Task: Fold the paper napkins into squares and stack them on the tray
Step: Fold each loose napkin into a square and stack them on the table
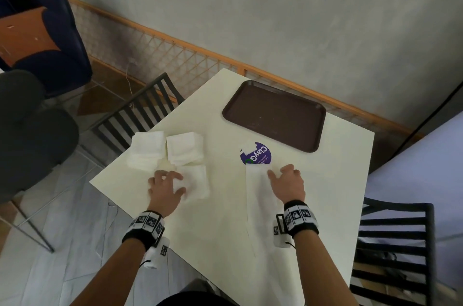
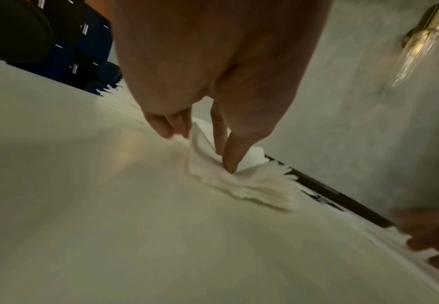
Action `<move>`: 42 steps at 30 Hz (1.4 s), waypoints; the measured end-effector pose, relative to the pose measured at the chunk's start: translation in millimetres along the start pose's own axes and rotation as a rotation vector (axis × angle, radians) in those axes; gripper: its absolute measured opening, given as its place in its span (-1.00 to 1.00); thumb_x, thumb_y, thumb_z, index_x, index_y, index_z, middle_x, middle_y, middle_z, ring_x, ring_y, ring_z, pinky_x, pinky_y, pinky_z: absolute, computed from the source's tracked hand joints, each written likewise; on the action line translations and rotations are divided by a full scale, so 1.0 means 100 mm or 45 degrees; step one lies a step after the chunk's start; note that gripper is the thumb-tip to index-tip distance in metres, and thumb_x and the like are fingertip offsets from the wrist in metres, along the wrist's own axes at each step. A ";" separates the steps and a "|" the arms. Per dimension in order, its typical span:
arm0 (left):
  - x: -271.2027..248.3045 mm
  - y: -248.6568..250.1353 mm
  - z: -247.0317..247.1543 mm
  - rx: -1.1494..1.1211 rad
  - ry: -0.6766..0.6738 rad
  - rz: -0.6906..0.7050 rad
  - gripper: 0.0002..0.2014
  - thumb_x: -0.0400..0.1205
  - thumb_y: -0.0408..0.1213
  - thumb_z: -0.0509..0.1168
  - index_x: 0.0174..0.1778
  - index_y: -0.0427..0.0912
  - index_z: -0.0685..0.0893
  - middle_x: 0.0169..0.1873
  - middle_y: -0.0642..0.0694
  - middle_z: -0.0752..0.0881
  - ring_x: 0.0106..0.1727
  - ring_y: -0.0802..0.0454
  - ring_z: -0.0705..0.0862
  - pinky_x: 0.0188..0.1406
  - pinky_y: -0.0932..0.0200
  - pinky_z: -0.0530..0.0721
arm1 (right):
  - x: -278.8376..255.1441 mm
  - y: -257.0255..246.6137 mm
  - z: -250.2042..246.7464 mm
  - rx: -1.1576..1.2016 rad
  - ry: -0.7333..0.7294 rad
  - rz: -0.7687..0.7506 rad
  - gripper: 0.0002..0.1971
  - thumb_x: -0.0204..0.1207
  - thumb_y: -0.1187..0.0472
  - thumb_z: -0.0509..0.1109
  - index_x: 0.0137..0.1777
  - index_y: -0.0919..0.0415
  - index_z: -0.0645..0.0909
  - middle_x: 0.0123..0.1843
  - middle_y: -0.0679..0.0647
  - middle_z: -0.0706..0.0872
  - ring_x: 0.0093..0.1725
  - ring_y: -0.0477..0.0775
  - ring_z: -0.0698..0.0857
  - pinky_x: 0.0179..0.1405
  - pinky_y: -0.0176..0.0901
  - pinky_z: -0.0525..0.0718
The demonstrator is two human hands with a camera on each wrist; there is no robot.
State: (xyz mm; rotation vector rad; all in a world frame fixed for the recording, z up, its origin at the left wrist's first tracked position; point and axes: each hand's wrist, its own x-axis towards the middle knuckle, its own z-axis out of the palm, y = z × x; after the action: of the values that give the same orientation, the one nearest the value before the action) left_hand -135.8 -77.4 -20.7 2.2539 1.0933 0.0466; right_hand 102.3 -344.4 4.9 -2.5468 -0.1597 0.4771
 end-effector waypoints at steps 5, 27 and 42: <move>-0.18 0.24 0.02 0.104 0.157 0.144 -0.57 0.59 -0.22 0.61 0.33 0.13 0.68 0.71 -0.12 0.19 0.66 -0.34 0.19 0.52 -0.38 0.38 | 0.08 0.11 0.30 -0.182 -0.047 -0.026 -0.55 0.70 -0.10 0.51 0.40 0.19 0.58 0.38 0.19 0.75 0.45 0.36 0.66 0.41 0.25 0.71; -0.39 1.13 0.23 -0.812 -0.171 0.311 -0.74 0.70 -0.14 0.58 0.20 -0.09 0.70 0.02 0.08 0.90 0.03 0.14 0.89 0.04 0.16 0.84 | -0.50 -0.26 -0.04 0.773 -0.284 -0.566 -0.75 0.63 0.10 0.70 -0.04 0.02 0.63 -0.03 -0.10 0.81 0.03 0.03 0.80 -0.01 -0.07 0.72; -0.51 1.24 0.05 -0.814 -0.071 0.361 -0.69 0.60 -0.23 0.67 -0.26 -0.20 0.65 -0.39 -0.12 0.77 -0.39 0.00 0.63 -0.30 0.18 0.64 | -0.68 -0.45 -0.22 1.134 -0.095 -0.546 -0.67 0.65 0.24 0.69 0.33 -0.08 0.78 -0.13 -0.02 0.71 -0.10 0.03 0.69 0.00 -0.14 0.73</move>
State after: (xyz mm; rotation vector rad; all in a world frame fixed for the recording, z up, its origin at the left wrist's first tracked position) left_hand -81.0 -174.0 55.4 1.7893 0.6023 0.3908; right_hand 46.7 -331.6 66.6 -1.5689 -0.4063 0.3582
